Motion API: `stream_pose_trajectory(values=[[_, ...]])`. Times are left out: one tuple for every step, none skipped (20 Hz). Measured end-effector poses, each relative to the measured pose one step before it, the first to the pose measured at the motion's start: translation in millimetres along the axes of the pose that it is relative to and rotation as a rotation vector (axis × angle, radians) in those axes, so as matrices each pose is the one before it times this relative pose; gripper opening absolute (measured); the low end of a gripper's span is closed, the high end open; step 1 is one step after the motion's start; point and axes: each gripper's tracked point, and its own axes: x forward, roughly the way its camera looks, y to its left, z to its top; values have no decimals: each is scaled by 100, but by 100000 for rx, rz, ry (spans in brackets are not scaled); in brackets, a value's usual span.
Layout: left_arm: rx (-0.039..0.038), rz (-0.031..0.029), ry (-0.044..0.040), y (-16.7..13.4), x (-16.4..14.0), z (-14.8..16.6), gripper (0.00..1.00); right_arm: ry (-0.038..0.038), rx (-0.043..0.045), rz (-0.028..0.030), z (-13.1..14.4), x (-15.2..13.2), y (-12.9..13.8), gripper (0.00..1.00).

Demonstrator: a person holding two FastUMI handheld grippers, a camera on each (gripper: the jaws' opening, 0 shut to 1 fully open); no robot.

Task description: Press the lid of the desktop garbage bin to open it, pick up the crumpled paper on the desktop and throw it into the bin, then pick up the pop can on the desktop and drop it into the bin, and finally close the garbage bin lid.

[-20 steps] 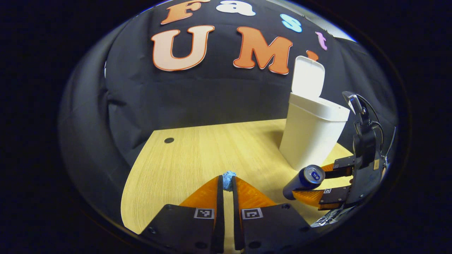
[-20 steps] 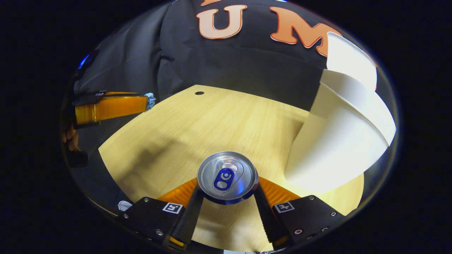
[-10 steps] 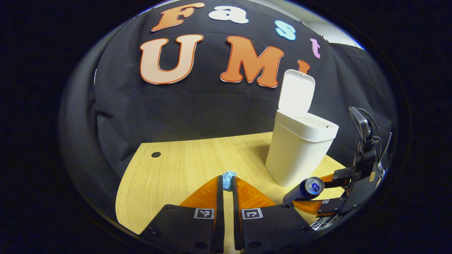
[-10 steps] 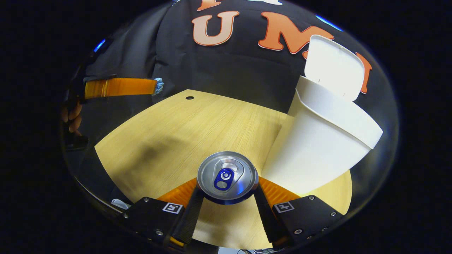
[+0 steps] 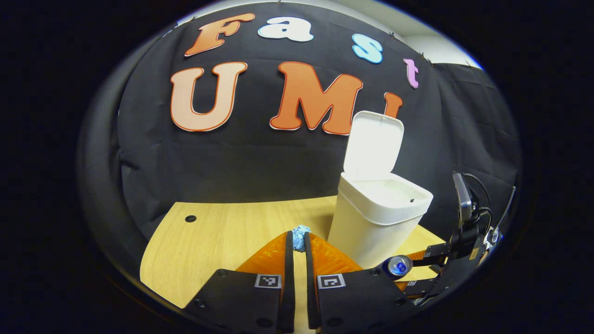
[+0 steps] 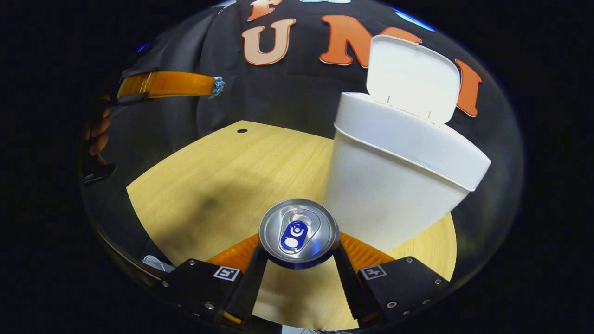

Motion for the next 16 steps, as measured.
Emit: stream_pose_trajectory(values=[[-334,-822,-380,-810,281,261,14,-365,482,-357,-126,-200,-730,79],[147,-924,-536,-898,393,423,14,-381,600,-313,-33,-314,-709,79],[515,-988,-1086,-922,446,552,14,-275,678,-344,-205,-201,-593,79],[800,-1240,-733,-996,514,426,14,-193,649,2,-231,-241,-448,78],[749,-1184,-973,-900,449,452,14,-29,584,-255,-237,-191,-516,79],[447,-1803,-840,-1019,392,362,14,415,487,-216,-361,-222,-525,78],[580,-1664,-643,-1023,488,283,14,1071,711,42,-478,-66,-441,79],[826,-1346,-662,-809,532,281,14,944,602,-507,-535,103,-591,79],[824,-1297,-593,-819,506,294,14,261,673,-51,-275,-11,-434,79],[416,-1217,-229,-717,506,103,14,7,812,-162,-236,-80,-419,79],[-26,-1396,-608,-767,439,207,14,127,795,74,-185,-164,-396,79],[-95,-1055,-413,-679,575,175,14,-71,481,-353,-161,-103,-485,79],[-26,-1070,-358,-557,459,77,14,-233,317,-617,-141,-126,-406,79],[-95,-861,-400,-558,644,128,14,-179,490,-255,-96,-134,-441,78],[-377,-1288,-265,-549,457,48,14,-234,585,-751,-109,-74,-464,78],[-414,-962,-438,-476,479,82,14,196,939,-373,-114,-226,-372,78]])
